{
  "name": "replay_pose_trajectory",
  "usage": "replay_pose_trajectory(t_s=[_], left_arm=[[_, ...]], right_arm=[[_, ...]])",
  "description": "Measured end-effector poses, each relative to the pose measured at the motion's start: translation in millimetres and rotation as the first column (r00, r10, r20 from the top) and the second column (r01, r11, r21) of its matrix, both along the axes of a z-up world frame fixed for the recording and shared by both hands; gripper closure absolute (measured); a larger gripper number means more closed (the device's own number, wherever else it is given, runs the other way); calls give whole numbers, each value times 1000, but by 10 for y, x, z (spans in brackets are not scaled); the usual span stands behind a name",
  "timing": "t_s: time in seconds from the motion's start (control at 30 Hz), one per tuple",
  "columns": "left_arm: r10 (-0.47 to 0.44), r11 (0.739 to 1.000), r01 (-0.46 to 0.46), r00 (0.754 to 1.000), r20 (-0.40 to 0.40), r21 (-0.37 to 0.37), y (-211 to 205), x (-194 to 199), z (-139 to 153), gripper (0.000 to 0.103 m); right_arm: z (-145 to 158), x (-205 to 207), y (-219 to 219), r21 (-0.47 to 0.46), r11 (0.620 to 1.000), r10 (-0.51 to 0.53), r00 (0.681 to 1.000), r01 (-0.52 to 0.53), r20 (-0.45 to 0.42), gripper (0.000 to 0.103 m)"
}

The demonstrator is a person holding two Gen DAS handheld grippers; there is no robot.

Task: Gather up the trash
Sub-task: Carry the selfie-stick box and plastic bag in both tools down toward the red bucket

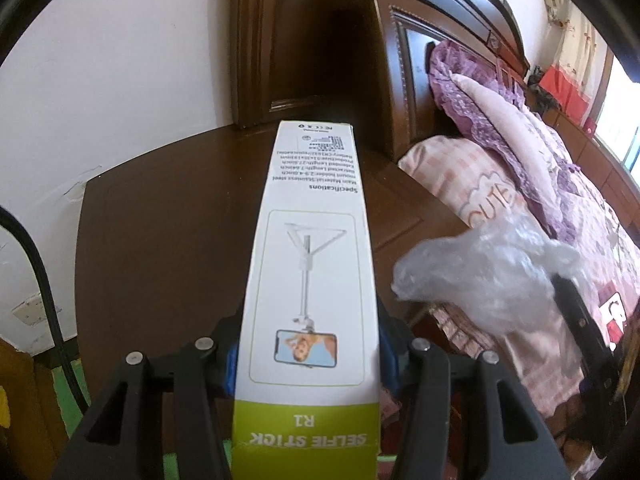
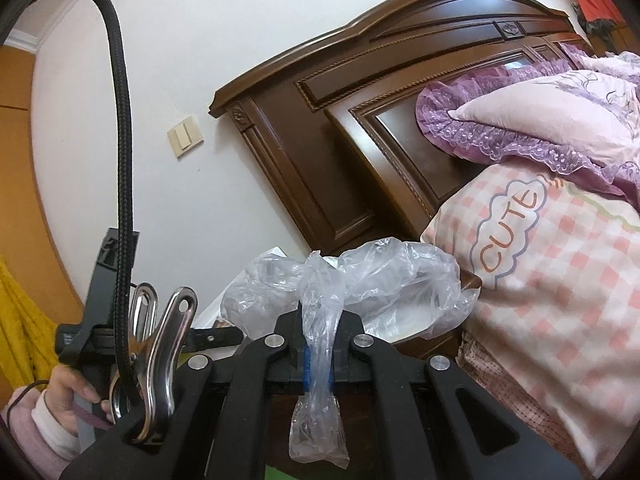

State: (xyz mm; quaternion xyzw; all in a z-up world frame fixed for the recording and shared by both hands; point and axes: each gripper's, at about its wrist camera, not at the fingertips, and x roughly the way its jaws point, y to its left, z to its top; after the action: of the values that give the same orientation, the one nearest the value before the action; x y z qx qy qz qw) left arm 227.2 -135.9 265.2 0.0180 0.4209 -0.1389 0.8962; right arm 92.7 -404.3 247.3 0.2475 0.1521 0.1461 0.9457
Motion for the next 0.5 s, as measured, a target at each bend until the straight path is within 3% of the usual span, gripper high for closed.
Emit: replay_pose_trajectory(t_s=[0.2,0.5], left_arm=[[-17,1000,17,1000,1,-6,30,-328,20,49],[-42,999,42,999,-1,14,113,-808,-89,49]], right_arm=[[17,-190,-9,-47,999,-14,1000,14,6,97],[-164,-536,50,-92,995,-39,998,33,-54,97]])
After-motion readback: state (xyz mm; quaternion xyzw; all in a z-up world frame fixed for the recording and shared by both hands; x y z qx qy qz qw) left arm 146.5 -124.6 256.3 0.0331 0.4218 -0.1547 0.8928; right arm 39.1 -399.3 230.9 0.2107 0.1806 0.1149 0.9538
